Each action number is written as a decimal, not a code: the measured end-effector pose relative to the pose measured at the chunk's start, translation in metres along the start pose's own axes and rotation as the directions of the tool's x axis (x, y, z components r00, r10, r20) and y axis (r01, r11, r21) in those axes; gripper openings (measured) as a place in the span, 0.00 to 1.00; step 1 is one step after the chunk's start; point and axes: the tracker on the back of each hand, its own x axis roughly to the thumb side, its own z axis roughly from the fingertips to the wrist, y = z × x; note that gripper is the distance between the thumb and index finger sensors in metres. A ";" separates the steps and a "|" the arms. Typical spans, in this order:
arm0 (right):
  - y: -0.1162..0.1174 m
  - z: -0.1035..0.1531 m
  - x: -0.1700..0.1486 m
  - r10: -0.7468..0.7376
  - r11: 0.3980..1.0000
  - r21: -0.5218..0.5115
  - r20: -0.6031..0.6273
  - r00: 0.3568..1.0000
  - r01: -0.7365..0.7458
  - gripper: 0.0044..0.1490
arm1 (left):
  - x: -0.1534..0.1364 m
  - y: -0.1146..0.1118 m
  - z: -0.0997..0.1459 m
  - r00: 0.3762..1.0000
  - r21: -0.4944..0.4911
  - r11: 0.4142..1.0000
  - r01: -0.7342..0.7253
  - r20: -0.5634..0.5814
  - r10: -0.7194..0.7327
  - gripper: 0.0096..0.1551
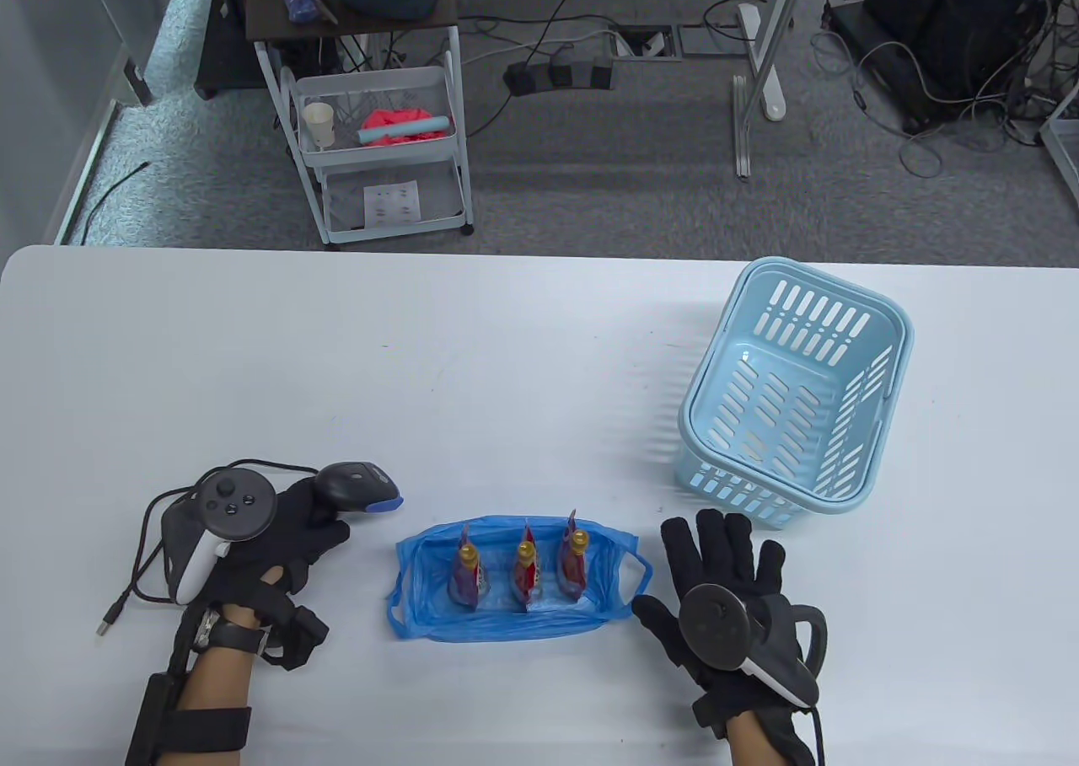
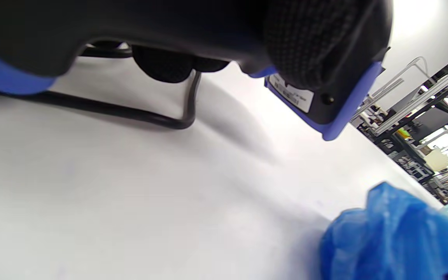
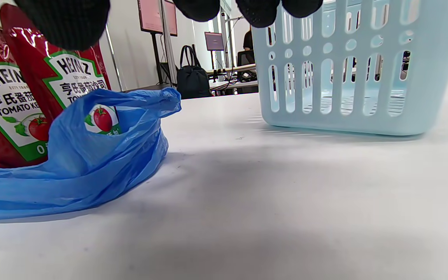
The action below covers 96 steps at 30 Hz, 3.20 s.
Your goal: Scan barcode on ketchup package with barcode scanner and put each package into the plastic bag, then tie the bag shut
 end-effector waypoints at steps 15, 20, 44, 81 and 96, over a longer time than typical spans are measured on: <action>0.000 0.000 -0.002 -0.014 1.000 0.003 -0.018 1.000 0.014 0.55 | -0.001 -0.010 -0.004 1.000 -0.059 0.998 0.017 -0.010 -0.018 0.42; 0.000 0.000 -0.002 -0.019 1.000 0.007 -0.024 1.000 0.019 0.55 | -0.002 -0.009 -0.003 0.998 -0.032 0.998 0.060 -0.030 -0.060 0.44; 0.001 -0.001 -0.003 -0.022 1.000 0.016 -0.036 0.999 0.022 0.55 | 0.027 0.005 0.015 0.986 0.080 0.986 0.147 0.067 -0.153 0.49; 0.002 -0.002 -0.006 -0.052 0.999 0.012 -0.039 0.998 0.052 0.54 | 0.115 -0.059 0.051 0.719 0.187 0.763 0.618 0.258 -0.645 0.32; 0.008 -0.005 -0.003 -0.060 0.997 0.043 -0.027 0.998 0.061 0.53 | 0.096 -0.097 0.042 0.605 0.110 0.631 0.768 0.202 -0.771 0.40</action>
